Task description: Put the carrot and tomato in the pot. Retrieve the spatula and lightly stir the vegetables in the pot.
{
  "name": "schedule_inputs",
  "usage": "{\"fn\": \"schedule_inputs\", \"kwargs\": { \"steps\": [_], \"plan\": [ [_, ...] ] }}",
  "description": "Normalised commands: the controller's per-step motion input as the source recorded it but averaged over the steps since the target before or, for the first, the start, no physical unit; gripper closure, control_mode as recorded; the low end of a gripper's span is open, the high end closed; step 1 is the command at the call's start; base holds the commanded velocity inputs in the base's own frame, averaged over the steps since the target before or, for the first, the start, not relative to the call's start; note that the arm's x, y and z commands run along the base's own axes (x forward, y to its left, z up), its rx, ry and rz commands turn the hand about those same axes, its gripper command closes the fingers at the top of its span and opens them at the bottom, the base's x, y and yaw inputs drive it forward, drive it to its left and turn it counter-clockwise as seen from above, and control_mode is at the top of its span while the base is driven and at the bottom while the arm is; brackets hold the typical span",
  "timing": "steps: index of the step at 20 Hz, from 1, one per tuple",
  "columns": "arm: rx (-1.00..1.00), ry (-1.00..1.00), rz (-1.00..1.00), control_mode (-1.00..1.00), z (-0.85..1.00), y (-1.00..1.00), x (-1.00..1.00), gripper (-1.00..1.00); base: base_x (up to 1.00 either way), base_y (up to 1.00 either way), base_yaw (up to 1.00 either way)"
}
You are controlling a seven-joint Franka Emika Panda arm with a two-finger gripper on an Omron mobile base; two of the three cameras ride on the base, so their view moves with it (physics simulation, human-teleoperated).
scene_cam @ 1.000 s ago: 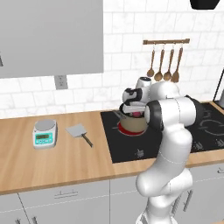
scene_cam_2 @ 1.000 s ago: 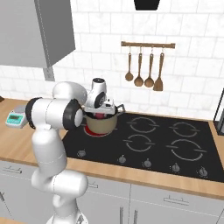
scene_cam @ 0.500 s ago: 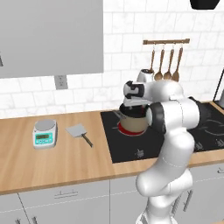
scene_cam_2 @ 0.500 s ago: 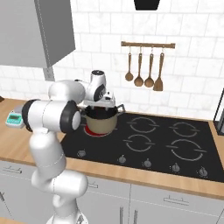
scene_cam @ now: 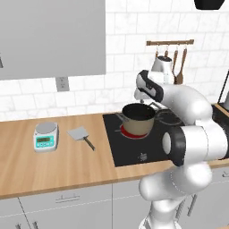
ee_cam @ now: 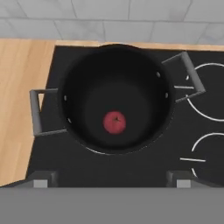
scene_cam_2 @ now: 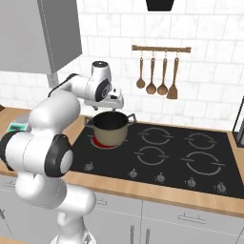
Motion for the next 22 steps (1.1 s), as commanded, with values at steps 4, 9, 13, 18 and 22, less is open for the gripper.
{"fn": "schedule_inputs", "kwargs": {
  "steps": [4,9,13,18,22],
  "plan": [
    [0.00,0.13,-0.13,-1.00,0.40,0.05,-0.95,-1.00,0.00,0.00,0.00],
    [0.02,0.08,-0.09,-1.00,0.21,0.07,-0.93,-1.00,0.00,0.00,0.00],
    [-0.01,-0.03,-0.08,1.00,0.05,0.00,-0.34,-1.00,-0.13,0.00,-0.03],
    [0.00,0.00,0.00,1.00,0.00,0.00,0.00,-1.00,-0.40,-0.48,-0.07],
    [0.00,0.00,0.00,1.00,0.00,0.00,0.00,-1.00,-0.12,-1.00,-0.01]
  ]
}}
